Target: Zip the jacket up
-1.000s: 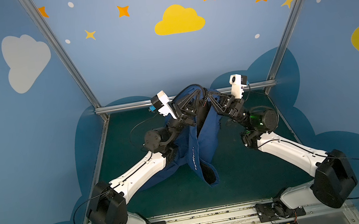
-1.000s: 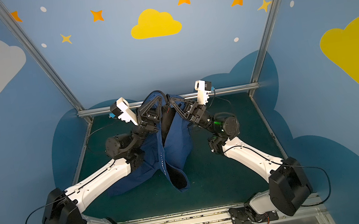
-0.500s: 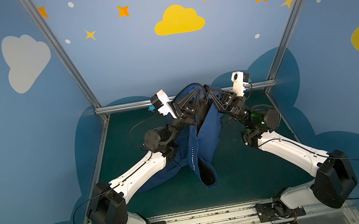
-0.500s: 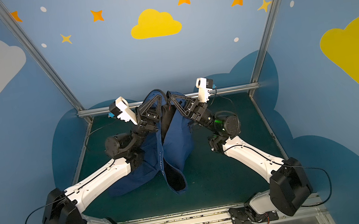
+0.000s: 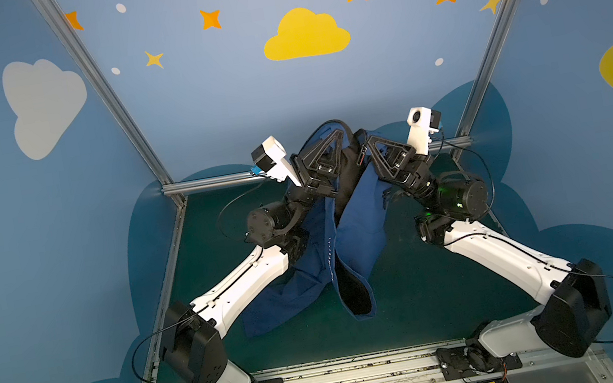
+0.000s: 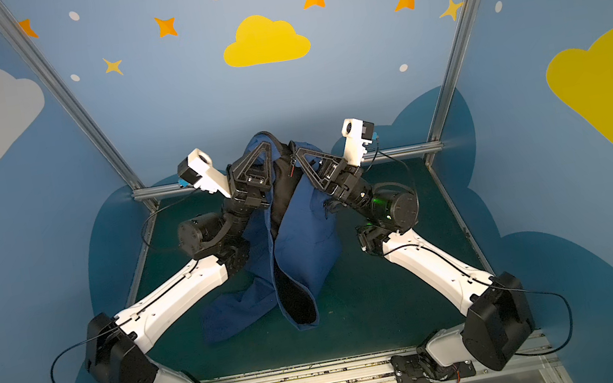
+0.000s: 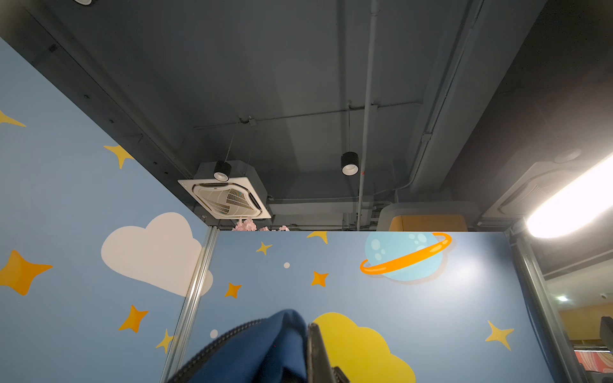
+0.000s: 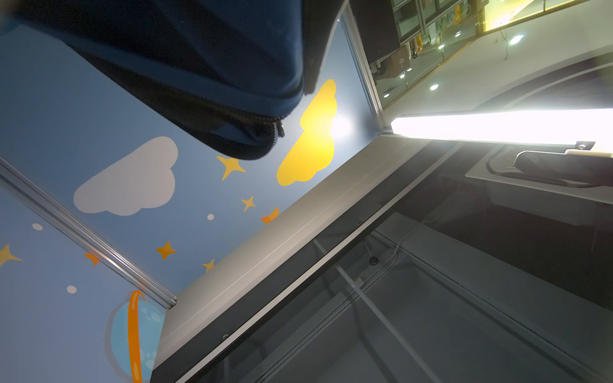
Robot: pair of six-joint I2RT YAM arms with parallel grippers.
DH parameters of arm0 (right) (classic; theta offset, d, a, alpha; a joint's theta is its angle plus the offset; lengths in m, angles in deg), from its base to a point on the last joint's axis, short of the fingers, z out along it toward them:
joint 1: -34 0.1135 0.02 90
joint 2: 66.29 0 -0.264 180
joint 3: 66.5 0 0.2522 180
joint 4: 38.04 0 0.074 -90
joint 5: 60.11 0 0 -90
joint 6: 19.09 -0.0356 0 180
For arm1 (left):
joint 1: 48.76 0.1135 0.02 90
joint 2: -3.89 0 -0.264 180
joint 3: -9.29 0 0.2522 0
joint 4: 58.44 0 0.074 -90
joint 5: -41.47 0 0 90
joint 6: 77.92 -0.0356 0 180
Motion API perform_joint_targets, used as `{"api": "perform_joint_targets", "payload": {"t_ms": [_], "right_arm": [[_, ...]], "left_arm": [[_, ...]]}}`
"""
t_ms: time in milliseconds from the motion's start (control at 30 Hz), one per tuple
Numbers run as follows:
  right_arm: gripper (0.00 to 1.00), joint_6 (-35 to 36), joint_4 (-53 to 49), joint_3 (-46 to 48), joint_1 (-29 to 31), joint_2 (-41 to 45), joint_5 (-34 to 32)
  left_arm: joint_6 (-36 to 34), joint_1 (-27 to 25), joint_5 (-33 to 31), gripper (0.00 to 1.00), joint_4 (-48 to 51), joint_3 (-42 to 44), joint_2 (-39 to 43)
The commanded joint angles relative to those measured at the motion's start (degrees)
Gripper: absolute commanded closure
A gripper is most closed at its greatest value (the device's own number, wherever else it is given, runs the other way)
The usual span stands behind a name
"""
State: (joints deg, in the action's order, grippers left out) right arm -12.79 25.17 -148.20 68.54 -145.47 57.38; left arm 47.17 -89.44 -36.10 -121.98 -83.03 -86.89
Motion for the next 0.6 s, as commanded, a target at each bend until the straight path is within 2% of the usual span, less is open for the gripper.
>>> {"api": "perform_joint_targets", "payload": {"t_ms": [0,567], "right_arm": [[1.00,-0.48,3.78,-2.39,0.04,0.36,-0.06],[1.00,-0.96,3.74,-4.19,0.01,-0.11,1.30]], "left_arm": [[1.07,-0.24,2.41,0.97,-2.73,-2.83,-0.34],[5.97,-0.45,4.65,0.97,-2.77,-6.22,-1.15]]}}
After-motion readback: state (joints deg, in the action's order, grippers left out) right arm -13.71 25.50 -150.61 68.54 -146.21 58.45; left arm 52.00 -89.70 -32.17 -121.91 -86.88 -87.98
